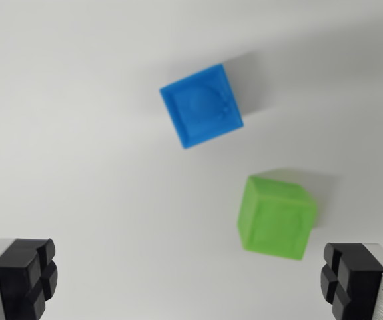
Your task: Stack cube
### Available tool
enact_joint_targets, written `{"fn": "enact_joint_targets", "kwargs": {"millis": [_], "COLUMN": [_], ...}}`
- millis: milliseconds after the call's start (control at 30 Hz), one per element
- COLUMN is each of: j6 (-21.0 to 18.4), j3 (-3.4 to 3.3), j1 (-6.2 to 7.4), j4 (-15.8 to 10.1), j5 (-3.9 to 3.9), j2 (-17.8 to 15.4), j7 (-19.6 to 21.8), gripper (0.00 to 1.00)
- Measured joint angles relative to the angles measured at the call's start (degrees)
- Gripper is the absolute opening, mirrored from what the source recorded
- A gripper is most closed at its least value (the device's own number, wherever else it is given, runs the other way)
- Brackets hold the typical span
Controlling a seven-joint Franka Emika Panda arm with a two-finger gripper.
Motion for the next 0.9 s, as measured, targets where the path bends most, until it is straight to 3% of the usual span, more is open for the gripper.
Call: {"fn": "enact_joint_targets", "kwargs": {"millis": [533,900], "j6": [7.78,13.70], "j3": [-1.02,-1.51], "j1": [-1.63,-3.20], "j4": [-6.14,-9.68], "j5": [0.69,1.76], "j2": [2.53,5.55], "j7": [-0.11,-0.94], "gripper": [1.00,1.00]}}
